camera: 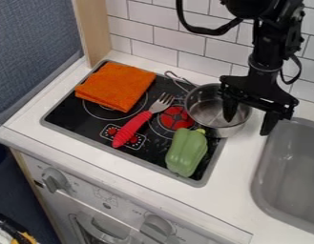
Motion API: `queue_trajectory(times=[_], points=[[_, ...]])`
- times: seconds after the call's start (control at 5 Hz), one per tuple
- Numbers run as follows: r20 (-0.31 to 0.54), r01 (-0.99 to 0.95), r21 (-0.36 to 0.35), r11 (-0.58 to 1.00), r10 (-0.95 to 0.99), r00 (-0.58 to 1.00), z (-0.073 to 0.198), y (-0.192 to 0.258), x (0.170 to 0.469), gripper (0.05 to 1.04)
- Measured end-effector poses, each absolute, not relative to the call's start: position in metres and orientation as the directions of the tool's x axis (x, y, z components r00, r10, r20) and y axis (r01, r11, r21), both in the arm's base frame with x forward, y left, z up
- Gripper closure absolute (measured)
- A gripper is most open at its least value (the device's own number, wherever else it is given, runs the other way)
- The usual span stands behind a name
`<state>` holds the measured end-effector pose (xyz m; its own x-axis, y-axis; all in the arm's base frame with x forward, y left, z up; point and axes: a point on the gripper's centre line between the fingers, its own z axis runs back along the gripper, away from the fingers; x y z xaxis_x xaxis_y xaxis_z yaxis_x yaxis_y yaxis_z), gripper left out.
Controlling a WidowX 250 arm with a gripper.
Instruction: Moved silver cooking pot and placed on top of the orange kitchen towel
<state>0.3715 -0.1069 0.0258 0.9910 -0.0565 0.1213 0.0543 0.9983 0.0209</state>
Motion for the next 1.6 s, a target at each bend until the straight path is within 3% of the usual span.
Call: queue_trajectory(times=[0.4,0.6,0.8,1.0,1.2,1.4,1.6], points=[[0.102,0.058,0.035,0.998,-0.061,0.993,0.015,-0.105,0.361,0.81],[0.089,0.073,0.045,0.996,-0.076,0.993,0.01,-0.106,0.355,0.967],[0.083,0.083,0.035,0.996,-0.086,0.993,0.012,-0.107,0.353,0.998],[0.129,0.015,-0.019,1.0,-0.012,0.992,0.043,-0.098,0.361,1.001],[0.202,-0.04,-0.038,0.998,0.047,0.978,0.091,-0.068,0.368,1.002],[0.249,-0.109,-0.025,0.994,0.112,0.962,0.115,-0.025,0.367,1.002],[0.232,-0.206,0.001,0.979,0.2,0.952,0.105,0.023,0.357,1.002]])
